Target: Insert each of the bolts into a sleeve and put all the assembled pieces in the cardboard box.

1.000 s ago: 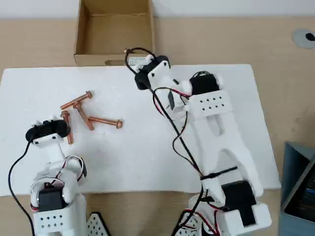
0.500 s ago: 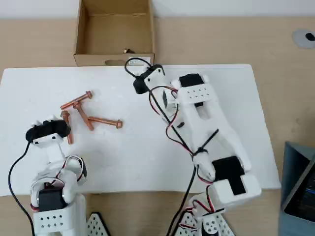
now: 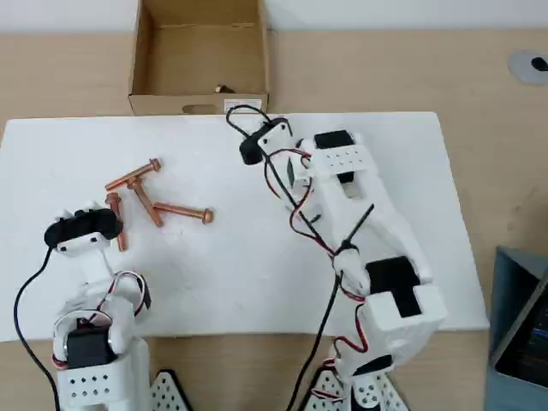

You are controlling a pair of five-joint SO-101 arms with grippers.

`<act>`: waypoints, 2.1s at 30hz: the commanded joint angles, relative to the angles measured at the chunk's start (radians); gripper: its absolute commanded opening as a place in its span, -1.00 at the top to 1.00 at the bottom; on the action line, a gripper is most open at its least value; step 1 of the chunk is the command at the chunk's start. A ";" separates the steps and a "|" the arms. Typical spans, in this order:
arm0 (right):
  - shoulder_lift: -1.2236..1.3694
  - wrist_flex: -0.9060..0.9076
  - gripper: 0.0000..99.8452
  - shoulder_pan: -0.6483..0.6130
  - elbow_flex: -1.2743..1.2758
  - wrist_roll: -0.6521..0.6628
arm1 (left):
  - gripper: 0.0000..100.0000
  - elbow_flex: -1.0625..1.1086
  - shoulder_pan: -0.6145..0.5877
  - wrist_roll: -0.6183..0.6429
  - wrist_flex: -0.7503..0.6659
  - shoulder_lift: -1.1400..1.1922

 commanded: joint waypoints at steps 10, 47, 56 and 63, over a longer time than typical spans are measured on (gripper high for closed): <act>0.068 -0.014 0.70 0.007 -0.019 0.009 | 0.99 -0.009 -0.014 0.002 -0.017 -0.005; -0.475 0.554 0.98 0.036 -0.444 -0.259 | 0.99 -0.009 -0.006 0.000 -0.017 -0.005; -0.941 0.497 0.98 0.137 -0.102 -0.453 | 0.99 -0.009 -0.008 0.000 -0.026 -0.005; -1.222 0.345 0.98 0.289 0.217 -0.537 | 0.99 -0.075 -0.006 -0.005 -0.068 0.002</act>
